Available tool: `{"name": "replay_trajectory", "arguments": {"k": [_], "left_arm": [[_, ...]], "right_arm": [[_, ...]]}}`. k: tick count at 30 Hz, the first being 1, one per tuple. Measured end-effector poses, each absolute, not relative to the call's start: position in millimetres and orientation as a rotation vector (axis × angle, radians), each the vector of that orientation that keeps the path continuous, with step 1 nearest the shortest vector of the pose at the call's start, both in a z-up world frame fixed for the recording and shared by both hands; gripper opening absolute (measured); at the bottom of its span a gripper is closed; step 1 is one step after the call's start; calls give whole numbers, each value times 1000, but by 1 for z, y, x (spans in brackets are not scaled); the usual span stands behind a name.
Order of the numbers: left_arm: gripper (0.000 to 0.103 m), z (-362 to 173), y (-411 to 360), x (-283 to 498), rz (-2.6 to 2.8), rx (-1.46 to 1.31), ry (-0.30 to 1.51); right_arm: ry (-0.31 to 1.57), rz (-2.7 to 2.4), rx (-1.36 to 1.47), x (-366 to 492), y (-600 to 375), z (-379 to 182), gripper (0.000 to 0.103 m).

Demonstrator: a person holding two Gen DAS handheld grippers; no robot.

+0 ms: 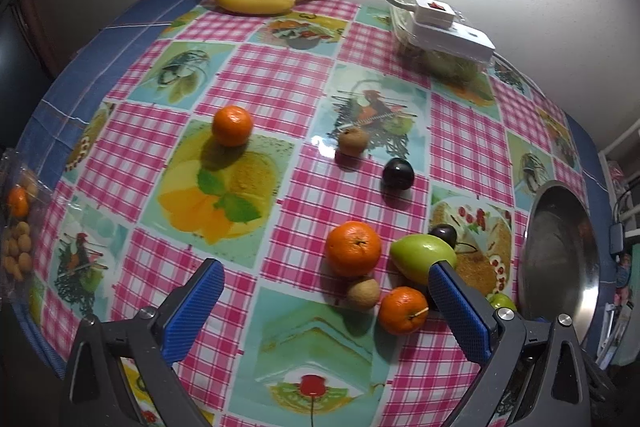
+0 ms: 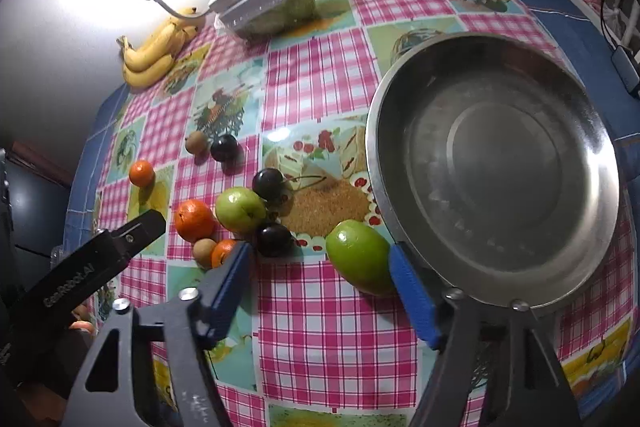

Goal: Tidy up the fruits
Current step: 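Move the right tool toward the green mango while the left tool approaches a tangerine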

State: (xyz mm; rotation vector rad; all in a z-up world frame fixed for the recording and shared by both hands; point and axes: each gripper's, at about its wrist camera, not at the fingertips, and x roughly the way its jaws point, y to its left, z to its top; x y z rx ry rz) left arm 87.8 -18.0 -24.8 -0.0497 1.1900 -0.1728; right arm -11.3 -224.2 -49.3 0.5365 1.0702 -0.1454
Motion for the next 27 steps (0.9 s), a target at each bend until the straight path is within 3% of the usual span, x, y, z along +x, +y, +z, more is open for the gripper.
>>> {"name": "replay_trajectory", "arguments": {"k": [4, 18, 23, 27], "left_arm": [[102, -23, -19, 88, -187, -61, 1189], [102, -32, -16, 91, -161, -93, 1236], [102, -32, -16, 91, -157, -90, 1238], [102, -32, -15, 91, -148, -89, 1237]], "right_arm": [[1087, -141, 523, -8, -222, -54, 64], [1146, -167, 442, 0, -215, -62, 59], [1111, -1, 544, -5, -209, -50, 54], [1115, -76, 433, -2, -203, -46, 54]]}}
